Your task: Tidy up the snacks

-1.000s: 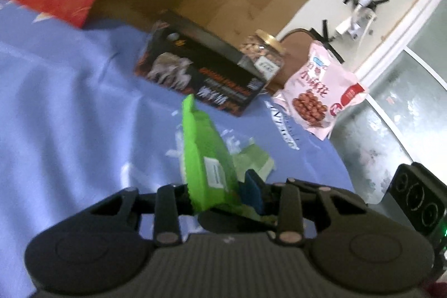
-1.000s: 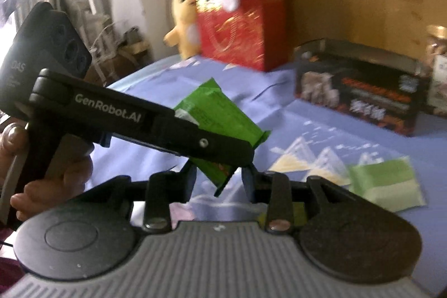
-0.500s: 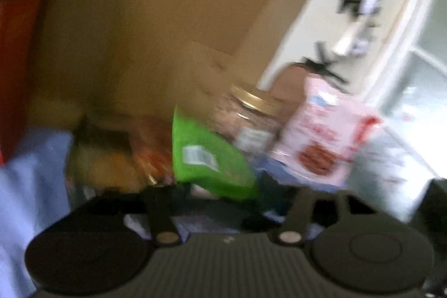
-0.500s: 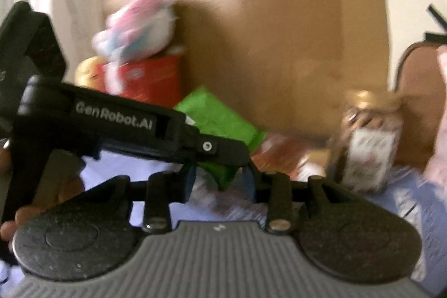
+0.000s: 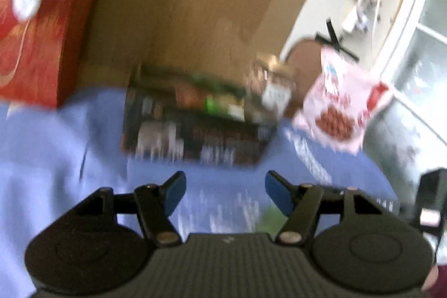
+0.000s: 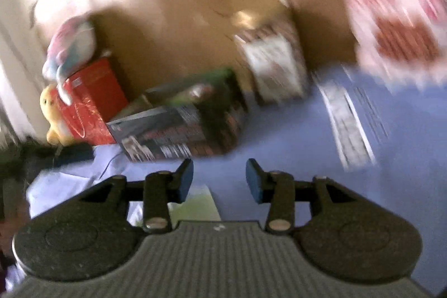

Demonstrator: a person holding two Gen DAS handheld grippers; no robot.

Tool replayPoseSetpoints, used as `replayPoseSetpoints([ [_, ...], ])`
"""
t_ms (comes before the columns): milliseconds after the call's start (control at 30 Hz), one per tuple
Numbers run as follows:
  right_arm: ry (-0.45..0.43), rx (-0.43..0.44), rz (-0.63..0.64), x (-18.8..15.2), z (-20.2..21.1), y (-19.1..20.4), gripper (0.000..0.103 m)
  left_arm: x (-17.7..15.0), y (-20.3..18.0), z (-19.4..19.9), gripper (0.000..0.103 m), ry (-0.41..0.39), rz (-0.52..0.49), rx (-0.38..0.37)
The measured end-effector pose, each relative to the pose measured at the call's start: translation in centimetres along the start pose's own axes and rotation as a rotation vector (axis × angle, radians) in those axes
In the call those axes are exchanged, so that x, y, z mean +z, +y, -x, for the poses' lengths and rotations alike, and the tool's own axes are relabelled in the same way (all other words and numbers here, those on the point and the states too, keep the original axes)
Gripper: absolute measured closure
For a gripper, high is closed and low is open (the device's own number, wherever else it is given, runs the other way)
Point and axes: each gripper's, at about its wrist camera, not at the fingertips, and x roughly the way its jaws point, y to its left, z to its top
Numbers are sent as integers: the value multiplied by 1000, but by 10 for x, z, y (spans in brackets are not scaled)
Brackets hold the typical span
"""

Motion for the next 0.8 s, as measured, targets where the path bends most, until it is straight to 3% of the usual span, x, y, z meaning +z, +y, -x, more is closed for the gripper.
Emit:
replayPoseSetpoints([
  [100, 59, 31, -83, -11, -1, -12, 58, -27, 8, 11, 39, 41, 44, 10],
  [200, 82, 63, -86, -18, -7, -3, 58, -44, 15, 21, 39, 51, 90, 46],
  [433, 151, 98, -8, -24, -26, 38, 58, -64, 23, 50, 39, 24, 58, 235],
  [633, 240, 105, 242, -36, -53, 105, 58, -72, 41, 65, 40, 1, 68, 371],
  [800, 302, 166, 473, -64, -62, 164, 58, -77, 57, 80, 40, -20, 85, 423],
])
